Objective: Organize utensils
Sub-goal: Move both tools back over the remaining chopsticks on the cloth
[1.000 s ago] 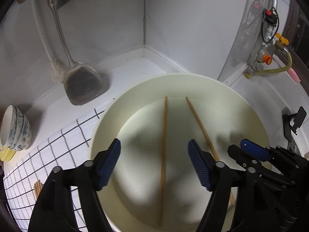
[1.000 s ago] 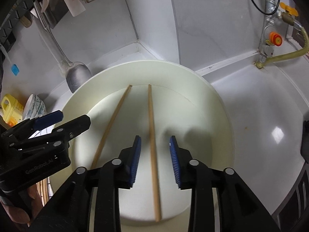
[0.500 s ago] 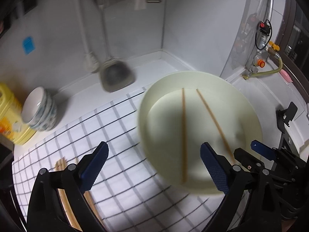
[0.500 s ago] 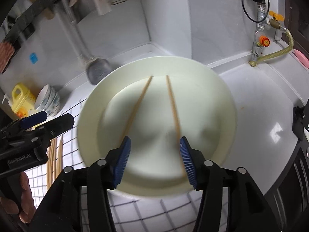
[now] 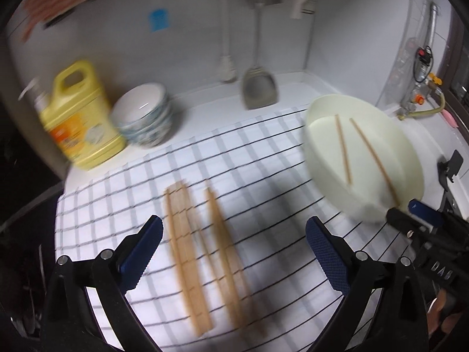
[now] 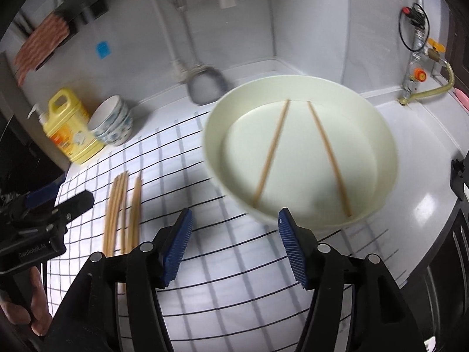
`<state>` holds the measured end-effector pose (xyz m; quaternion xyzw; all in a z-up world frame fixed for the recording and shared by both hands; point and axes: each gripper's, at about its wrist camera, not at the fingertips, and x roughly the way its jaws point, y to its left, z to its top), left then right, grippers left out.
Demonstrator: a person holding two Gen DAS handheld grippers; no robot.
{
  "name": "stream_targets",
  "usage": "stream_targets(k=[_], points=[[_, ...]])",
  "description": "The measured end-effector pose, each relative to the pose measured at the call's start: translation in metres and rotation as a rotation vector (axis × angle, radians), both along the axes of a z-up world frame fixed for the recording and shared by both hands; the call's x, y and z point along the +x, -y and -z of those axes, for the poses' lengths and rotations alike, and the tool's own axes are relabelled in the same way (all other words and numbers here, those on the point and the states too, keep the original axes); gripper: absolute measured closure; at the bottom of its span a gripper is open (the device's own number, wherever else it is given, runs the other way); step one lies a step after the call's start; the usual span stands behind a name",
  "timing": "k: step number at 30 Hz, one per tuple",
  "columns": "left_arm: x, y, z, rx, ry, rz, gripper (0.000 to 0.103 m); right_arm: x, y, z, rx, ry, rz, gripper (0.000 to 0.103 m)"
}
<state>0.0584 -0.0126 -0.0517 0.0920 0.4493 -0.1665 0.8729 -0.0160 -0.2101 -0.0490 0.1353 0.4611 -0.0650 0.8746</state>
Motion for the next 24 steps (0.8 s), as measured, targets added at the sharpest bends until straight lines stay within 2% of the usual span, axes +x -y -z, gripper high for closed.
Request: stream_targets(k=[7,12,18,24], points=[[-0.011,-0.073,0.022,-0.014,-0.045,-0.094,0.007,-0.010,-0.052,0.006,-0.019,-0.001,-0.063,0.043],[-0.017,-0.104,0.032,0.004,-0.043,-0.164,0.007,-0.010,-0.086,0.020,-0.015,-0.023,-0.128,0.042],[-0.020,-0.125,0.048,-0.014,-0.078,-0.249,0.007,0.001,-0.109,0.037,-0.006,-0.054,-0.226,0.042],[-0.024,-0.131,0.069,-0.004,-0.108,-0.356,0.007,0.014,-0.110,0.057,0.018,-0.045,-0.308,0.042]])
